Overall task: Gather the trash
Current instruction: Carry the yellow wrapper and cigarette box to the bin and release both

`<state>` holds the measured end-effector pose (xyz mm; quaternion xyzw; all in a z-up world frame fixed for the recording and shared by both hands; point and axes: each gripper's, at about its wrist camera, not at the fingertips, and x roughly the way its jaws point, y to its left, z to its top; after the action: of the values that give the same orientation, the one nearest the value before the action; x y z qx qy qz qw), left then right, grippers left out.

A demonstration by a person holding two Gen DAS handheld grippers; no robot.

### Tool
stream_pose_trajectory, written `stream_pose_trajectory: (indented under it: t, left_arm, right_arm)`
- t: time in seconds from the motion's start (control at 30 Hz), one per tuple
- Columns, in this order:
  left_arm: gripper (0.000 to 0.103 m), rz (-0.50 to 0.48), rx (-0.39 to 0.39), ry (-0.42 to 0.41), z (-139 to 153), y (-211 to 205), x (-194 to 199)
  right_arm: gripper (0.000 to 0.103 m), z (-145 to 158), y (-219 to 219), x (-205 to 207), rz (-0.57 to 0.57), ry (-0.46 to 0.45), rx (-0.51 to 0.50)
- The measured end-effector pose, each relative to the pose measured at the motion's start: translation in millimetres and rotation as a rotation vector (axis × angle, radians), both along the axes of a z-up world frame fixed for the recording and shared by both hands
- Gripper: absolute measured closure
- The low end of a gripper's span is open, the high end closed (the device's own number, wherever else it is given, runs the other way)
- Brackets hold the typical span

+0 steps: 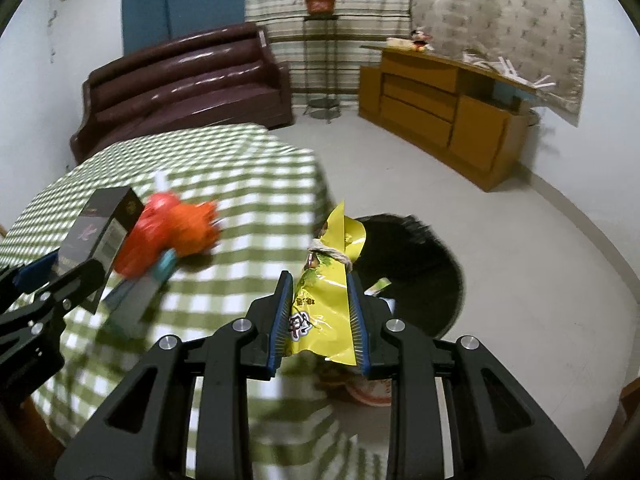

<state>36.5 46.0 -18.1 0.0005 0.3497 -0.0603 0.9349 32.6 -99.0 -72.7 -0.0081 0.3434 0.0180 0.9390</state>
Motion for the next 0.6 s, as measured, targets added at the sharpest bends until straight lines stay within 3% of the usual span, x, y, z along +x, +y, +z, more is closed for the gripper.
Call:
stream_pose_trajectory:
  t: [0.6]
  left_arm:
    - [0.048,-0.124,0.041,0.011,-14.5,-102.1,81.6]
  right_arm:
    - [0.076,-14.0,-72.1,61.4,-0.086,0.006,0.002]
